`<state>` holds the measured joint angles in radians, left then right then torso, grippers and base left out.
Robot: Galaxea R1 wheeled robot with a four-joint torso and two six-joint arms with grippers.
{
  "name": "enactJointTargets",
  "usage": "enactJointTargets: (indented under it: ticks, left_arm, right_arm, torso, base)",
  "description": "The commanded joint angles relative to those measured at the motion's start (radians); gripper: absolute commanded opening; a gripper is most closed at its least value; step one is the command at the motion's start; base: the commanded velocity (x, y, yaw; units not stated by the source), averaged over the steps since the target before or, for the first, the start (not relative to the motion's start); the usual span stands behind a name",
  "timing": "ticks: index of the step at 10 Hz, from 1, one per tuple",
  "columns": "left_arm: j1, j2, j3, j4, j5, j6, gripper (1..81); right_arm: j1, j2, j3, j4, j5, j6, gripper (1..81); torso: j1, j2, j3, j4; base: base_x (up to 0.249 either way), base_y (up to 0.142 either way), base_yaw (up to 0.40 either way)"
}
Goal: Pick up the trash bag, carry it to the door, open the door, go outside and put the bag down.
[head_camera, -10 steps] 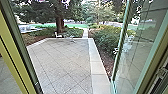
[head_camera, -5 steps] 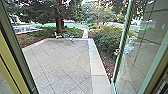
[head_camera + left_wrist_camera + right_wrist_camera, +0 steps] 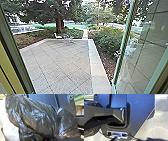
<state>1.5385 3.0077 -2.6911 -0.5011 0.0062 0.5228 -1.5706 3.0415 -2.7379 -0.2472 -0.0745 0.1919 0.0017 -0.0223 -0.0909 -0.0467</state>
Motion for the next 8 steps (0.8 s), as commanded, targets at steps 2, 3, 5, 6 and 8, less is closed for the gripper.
enactJointTargets:
  ticks: [2,3,5,6,8]
  left_arm:
    - [-0.038,0.007,0.007,0.003,0.072,0.005,1.0]
    - [-0.039,0.005,0.007,0.003,0.072,0.005,1.0]
    - [-0.037,0.008,0.007,0.001,0.072,0.005,1.0]
    - [-0.038,0.008,0.007,0.001,0.072,0.005,1.0]
    - [-0.038,0.008,0.007,0.001,0.072,0.005,1.0]
  right_arm:
    - [0.042,-0.007,0.001,-0.001,-0.057,0.0,81.1]
    - [0.04,-0.007,0.0,0.0,-0.057,0.0,81.1]
    - [0.04,-0.007,-0.002,0.0,-0.057,0.0,81.1]
    - [0.042,-0.007,-0.002,0.0,-0.057,0.0,81.1]
    - [0.042,-0.005,-0.002,0.0,-0.057,0.0,81.1]
  torso:
    - [-0.001,0.0,0.0,0.0]
    - [-0.002,-0.001,0.0,0.0]
    - [-0.002,-0.001,0.001,0.0]
    - [-0.002,-0.002,0.001,0.0]
    - [-0.001,-0.001,0.0,0.0]
  base:
    - [0.095,0.0,0.0]
    - [0.097,0.0,0.0]
    - [0.098,0.0,0.0]
    - [0.099,0.0,0.0]
    - [0.099,0.0,0.0]
